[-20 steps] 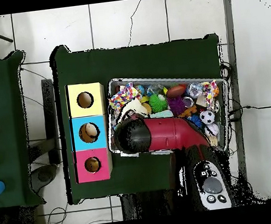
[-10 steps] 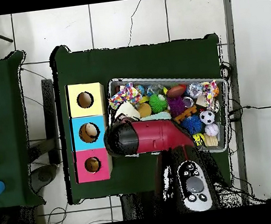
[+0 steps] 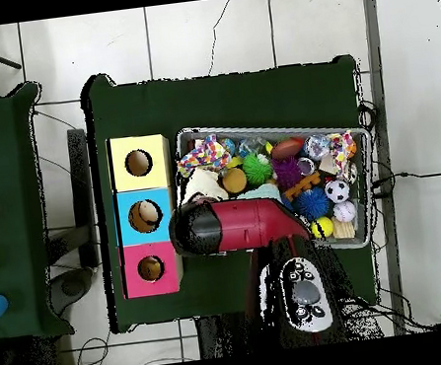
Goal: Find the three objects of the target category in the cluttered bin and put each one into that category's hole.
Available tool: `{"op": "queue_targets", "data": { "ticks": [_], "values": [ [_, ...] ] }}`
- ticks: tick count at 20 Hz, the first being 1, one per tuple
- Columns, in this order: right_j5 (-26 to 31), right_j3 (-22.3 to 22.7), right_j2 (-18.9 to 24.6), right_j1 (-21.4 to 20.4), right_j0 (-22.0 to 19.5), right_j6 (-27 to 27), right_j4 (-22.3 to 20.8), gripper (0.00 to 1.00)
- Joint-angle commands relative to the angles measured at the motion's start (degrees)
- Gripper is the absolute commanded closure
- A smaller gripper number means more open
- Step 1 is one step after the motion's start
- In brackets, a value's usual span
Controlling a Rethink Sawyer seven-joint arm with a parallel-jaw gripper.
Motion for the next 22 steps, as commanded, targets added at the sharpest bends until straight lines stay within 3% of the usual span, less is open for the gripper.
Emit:
{"op": "queue_targets", "data": {
  "ticks": [1, 6, 8, 11, 14, 17, 22],
  "values": [
    [-6.12, -1.76, -1.09, 3.75, -0.8, 5.8, -0.3, 0.0],
    [-6.9, -1.53, -1.35, 3.82, -1.07, 5.38, -0.3, 0.0],
    [-6.48, 0.03, -0.12, 2.99, -1.9, 5.98, 1.81, 0.0],
    [-4.62, 2.04, 0.92, -0.33, -2.19, 5.86, 3.37, 0.0],
    [1.02, 4.72, 2.77, -6.24, -3.31, 4.03, 5.82, 0.0],
    [6.71, 4.57, 3.56, -10.14, -5.0, 0.76, 7.12, 0.0],
    [6.24, 3.36, 3.05, -10.63, -6.31, -1.24, 5.79, 0.0]
  ]
}}
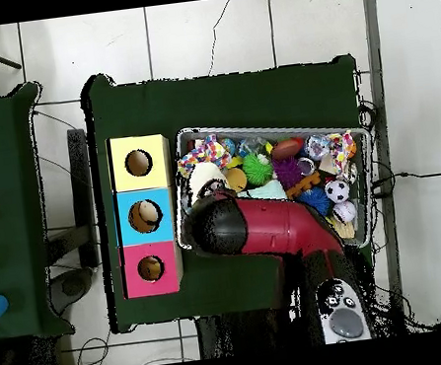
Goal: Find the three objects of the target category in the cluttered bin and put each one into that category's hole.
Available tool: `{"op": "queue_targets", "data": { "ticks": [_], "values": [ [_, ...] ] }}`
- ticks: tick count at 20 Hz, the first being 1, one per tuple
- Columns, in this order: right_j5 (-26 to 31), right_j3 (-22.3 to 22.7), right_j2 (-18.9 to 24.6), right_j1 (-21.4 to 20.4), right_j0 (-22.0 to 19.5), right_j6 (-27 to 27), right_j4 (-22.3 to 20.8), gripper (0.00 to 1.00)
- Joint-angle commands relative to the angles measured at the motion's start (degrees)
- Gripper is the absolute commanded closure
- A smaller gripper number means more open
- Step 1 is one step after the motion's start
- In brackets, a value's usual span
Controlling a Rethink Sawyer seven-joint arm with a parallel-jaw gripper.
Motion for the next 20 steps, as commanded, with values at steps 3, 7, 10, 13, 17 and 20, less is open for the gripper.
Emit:
{"op": "queue_targets", "data": {
  "ticks": [3, 7, 10, 13, 17, 20],
  "values": [
    [5.66, -0.2, 2.01, -3.63, -3.3, -2.5, -1.38, 0.0],
    [2.11, -5.05, 2.74, 1.26, -6.52, -6.89, -6.11, 0.0],
    [0.6, -7.41, 4.13, 4.36, -8.18, -8.62, -8.43, 0.0],
    [-1.51, -9.24, 5.38, 7.41, -9.37, -9.09, -10.72, 0.0],
    [-3.83, -11.58, 5.27, 10.2, -9.3, -7.52, -13.76, 0.0],
    [-5.1, -12.98, 4.51, 11.6, -8.84, -5.75, -15.45, 0.0]
  ]
}}
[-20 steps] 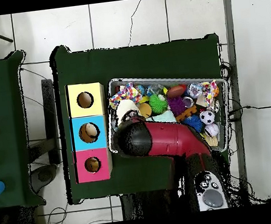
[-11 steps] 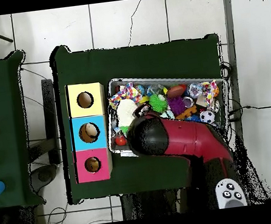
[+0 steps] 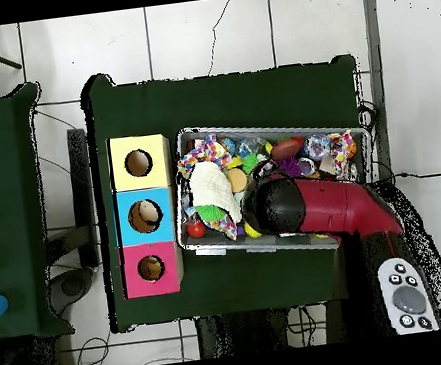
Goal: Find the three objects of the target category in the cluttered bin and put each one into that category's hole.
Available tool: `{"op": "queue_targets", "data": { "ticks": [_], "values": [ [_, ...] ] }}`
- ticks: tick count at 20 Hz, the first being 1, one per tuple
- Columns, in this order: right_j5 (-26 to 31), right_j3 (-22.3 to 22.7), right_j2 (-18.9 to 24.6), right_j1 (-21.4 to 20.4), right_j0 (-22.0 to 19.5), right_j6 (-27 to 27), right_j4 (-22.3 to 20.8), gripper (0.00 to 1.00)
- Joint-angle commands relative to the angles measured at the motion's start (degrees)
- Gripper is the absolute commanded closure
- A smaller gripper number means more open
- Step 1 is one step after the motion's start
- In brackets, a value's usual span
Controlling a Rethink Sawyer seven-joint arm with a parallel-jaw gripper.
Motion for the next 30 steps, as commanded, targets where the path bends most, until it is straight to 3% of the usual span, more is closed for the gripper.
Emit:
{"op": "queue_targets", "data": {
  "ticks": [1, 8, 14, 24, 26, 30],
  "values": [
    [-4.34, -4.89, 4.52, 6.83, -0.41, -5.5, -5.96, 0.0],
    [-4.2, -5.08, 7.42, 7.98, -1.83, -4.57, -5.04, 0.0],
    [-7.39, -7.34, 7.69, 11.22, -1.97, -3.46, -6.24, 0.0],
    [-15.19, -10.21, 3.85, 17.39, 1.03, -0.01, -7.45, 0.0],
    [-15.52, -11.21, 2.12, 18.5, 2.05, 0.14, -7.63, 0.0],
    [-12.84, -11.43, 2.93, 20.42, 1.29, -0.53, -6.16, 0.0]
  ]
}}
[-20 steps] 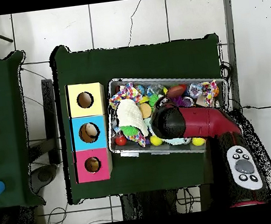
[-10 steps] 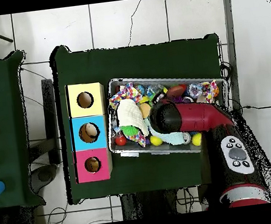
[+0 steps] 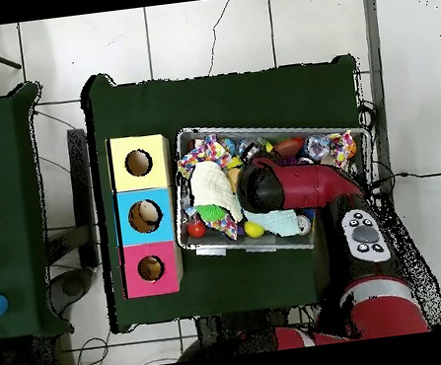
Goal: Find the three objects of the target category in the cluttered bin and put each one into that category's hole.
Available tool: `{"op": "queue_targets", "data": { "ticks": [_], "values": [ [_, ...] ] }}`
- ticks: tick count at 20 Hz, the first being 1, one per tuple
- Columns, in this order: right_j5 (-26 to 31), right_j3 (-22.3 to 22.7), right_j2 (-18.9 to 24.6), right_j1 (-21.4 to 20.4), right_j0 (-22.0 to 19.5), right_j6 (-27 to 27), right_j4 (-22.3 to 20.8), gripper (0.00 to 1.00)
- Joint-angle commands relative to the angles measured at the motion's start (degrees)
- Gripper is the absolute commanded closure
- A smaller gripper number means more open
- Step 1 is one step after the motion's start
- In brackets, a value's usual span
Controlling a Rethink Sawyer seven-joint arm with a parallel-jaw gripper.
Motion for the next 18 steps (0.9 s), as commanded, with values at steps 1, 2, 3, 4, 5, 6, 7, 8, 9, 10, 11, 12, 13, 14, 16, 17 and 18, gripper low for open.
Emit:
{"op": "queue_targets", "data": {
  "ticks": [1, 2, 3, 4, 5, 6, 7, 8, 9, 10, 11, 12, 13, 14, 16, 17, 18],
  "values": [
    [2.48, -2.26, 2.3, 6.01, -0.15, -0.97, -1.6, 0.0],
    [2.92, -2.02, 2.71, 6.16, -0.46, -1.24, -1.46, 0.0],
    [3.35, -1.78, 3.13, 6.3, -0.76, -1.51, -1.33, 0.0],
    [3.4, -1.54, 2.96, 6.13, -0.64, -1.46, -1.37, 0.0],
    [4.34, -0.85, 3.18, 5.51, -1.1, -1.96, -1.31, 0.0],
    [4.93, -0.03, 3.18, 4.88, -1.25, -2.02, -1.15, 0.0],
    [6.61, 1.29, 3.46, 3.34, -1.79, -2.72, -0.88, 0.0],
    [7.41, 2.18, 3.42, 2.44, -1.99, -3.05, -0.84, 0.0],
    [9.29, 2.91, 3.68, 1.09, -2.75, -4.31, -0.8, 0.0],
    [9.93, 3.36, 3.8, 0.54, -3.16, -4.88, -0.89, 0.0],
    [10.79, 3.62, 4.52, 0.0, -4.17, -5.84, -0.82, 0.0],
    [10.95, 3.86, 4.58, -0.28, -4.42, -6.01, -0.93, 0.0],
    [11.31, 4.29, 4.58, -0.98, -4.55, -6.1, -0.98, 0.0],
    [11.68, 4.71, 4.59, -1.67, -4.68, -6.19, -1.02, 0.0],
    [12.3, 5.72, 4.69, -3.07, -4.88, -6.24, -1.09, 0.0],
    [12.57, 6.29, 4.8, -3.77, -4.95, -6.19, -1.12, 0.0],
    [12.83, 6.87, 4.9, -4.48, -5.01, -6.15, -1.14, 0.0]
  ]
}}
